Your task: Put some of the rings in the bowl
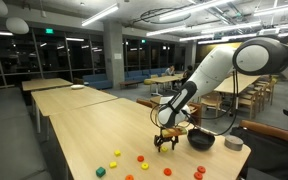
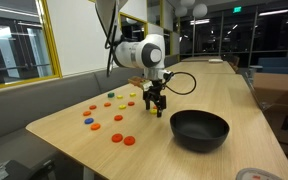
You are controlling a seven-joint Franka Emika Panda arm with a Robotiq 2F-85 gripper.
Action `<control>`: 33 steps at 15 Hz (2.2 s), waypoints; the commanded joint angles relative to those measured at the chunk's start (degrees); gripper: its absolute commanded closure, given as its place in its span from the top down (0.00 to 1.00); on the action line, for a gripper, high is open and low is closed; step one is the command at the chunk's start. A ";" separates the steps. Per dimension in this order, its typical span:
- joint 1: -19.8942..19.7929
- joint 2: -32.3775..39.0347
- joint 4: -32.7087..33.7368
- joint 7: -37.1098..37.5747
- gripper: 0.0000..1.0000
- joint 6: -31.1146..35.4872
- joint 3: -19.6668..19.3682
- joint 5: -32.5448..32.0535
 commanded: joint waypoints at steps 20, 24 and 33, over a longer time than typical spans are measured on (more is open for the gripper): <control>0.53 -1.50 1.17 0.56 0.21 -2.68 -1.06 -1.61; 1.05 -3.26 -0.07 1.48 0.23 -2.88 -1.74 -2.26; 3.09 -14.86 -6.96 10.68 0.23 -7.65 -7.02 -10.54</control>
